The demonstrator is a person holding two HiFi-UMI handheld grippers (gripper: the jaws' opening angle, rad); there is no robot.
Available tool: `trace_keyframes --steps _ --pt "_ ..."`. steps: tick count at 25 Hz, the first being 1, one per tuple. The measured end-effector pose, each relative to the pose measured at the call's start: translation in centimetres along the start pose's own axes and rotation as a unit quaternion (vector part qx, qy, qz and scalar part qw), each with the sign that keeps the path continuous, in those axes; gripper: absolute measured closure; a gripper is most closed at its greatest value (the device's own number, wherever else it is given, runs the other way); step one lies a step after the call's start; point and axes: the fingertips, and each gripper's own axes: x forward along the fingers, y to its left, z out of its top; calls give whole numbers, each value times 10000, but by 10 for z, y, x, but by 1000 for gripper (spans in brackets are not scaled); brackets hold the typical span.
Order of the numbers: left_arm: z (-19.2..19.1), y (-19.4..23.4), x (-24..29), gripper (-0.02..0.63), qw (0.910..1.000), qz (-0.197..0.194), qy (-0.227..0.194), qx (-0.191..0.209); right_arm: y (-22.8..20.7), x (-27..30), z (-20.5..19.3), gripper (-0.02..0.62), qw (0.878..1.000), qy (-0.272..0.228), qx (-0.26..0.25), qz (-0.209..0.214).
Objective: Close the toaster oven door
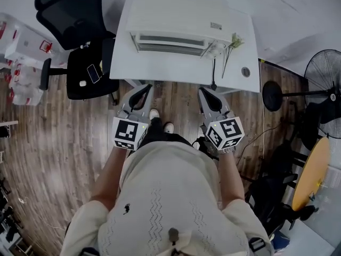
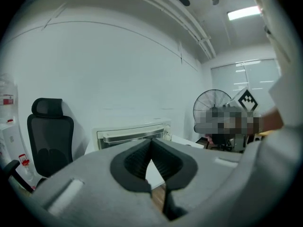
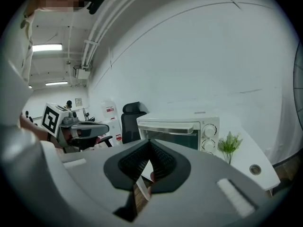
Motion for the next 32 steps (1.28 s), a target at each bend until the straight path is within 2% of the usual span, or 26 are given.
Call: trace_keyframes --steps 6,10,13,16,19,24,32 --pt "35 -15 -18 604 9987 33 -454 212 20 -30 25 586 9977 -275 -621 4" --pt "76 -22 -32 604 9951 19 -911 374 32 -50 66 586 9940 -711 -824 79" --pt "111 -25 -49 604 9902 81 -1364 287 44 -65 98 586 9896 -1050 -978 127" --pt "130 -22 -68 604 9868 207 -1566 358 53 -76 122 586 9849 -1345 -1079 152" --pt "138 -15 -83 604 9843 396 -1672 402 60 -84 138 586 9807 -1559 -1167 164" --pt "131 -3 -100 604 9851 621 -1532 478 63 -93 151 586 9769 -1755 -1211 117" --pt "131 -13 -99 604 9855 469 -1527 573 62 -103 151 588 9755 -1922 -1070 29"
